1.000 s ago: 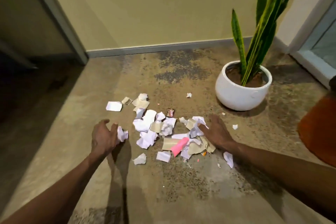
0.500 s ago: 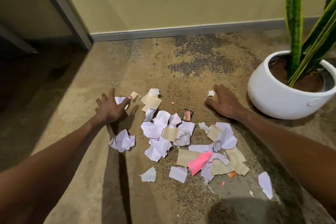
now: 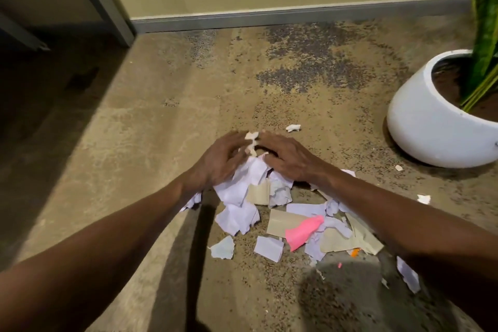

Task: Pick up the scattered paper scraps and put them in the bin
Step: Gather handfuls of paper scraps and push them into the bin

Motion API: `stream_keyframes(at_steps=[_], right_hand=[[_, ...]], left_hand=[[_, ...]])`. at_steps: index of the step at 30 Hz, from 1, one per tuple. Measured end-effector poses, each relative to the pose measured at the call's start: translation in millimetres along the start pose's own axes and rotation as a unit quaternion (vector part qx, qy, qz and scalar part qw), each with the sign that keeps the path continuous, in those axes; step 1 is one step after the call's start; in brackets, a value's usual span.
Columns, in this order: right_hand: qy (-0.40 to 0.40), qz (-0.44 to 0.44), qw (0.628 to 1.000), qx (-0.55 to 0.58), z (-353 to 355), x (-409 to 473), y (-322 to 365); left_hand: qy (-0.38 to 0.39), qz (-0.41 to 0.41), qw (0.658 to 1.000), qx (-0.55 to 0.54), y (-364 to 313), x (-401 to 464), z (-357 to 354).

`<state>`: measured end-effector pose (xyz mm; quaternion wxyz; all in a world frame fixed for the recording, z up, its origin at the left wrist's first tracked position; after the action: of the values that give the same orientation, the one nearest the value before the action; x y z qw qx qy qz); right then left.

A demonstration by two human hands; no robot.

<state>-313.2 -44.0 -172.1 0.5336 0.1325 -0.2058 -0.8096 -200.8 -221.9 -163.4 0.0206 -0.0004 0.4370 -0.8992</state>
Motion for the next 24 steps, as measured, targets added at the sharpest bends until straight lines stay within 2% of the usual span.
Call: stream_keyframes(at_steps=[2, 4, 7, 8, 10, 11, 12, 14, 15, 17, 21, 24], right_hand=[[0.001, -0.006, 1.000, 0.028, 5.2, -15.5, 6.2], [-0.020, -0.025, 0.999, 0.029, 16.9, -23.6, 10.8], [-0.128, -0.088, 0.987, 0.034, 35.4, -13.2, -3.5], [-0.127, -0.121, 0.984, 0.009, 41.7, -7.5, -11.2], [-0.013, -0.167, 0.983, -0.073, 42.6, 1.7, -22.4], [0.038, -0.159, 0.980, -0.110, 36.9, 3.8, -26.0], [0.050, -0.141, 0.980, -0.129, 33.7, 2.2, -22.6], [-0.005, -0.117, 0.988, -0.099, 28.7, -1.3, -9.0], [-0.041, -0.120, 0.989, -0.076, 28.1, -0.4, -2.3], [-0.054, -0.116, 0.990, -0.066, 30.0, 6.2, 3.5], [0.039, -0.035, 0.989, -0.137, 18.5, 13.9, 2.0], [0.026, -0.032, 0.986, -0.160, 15.5, 1.7, 2.8]], left_hand=[[0.017, -0.023, 0.999, -0.022, -14.1, -28.2, -5.2], [0.007, -0.002, 0.997, -0.072, -26.2, -50.1, -7.7], [-0.126, 0.030, 0.985, -0.113, -35.8, -65.0, -0.4], [-0.179, 0.031, 0.979, -0.092, -34.4, -68.8, 3.0], [-0.260, 0.061, 0.964, 0.001, -23.8, -78.7, 7.1], [-0.270, 0.104, 0.955, 0.058, -14.1, -85.0, 7.0], [-0.263, 0.164, 0.946, 0.099, -5.1, -92.1, 6.0], [-0.210, 0.244, 0.939, 0.122, 9.2, -106.3, 1.5], [-0.181, 0.249, 0.944, 0.116, 15.0, -111.7, -1.5], [-0.160, 0.243, 0.955, 0.058, 15.3, -118.9, -7.0], [-0.170, 0.209, 0.960, -0.079, -3.5, -124.3, -14.4], [-0.166, 0.183, 0.961, -0.125, -22.9, -123.6, -20.4]])
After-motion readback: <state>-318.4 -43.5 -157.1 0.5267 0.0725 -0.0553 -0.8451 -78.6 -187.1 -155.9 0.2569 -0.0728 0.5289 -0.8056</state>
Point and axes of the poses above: each hand's wrist, its own x-axis towards the middle knuckle, its own z-axis out of the back of the hand, y = z × x, the point moved 1 cm from there along x, towards the middle knuckle, and after that the axes turned 14 degrees about -x, right-handed, at the moved point
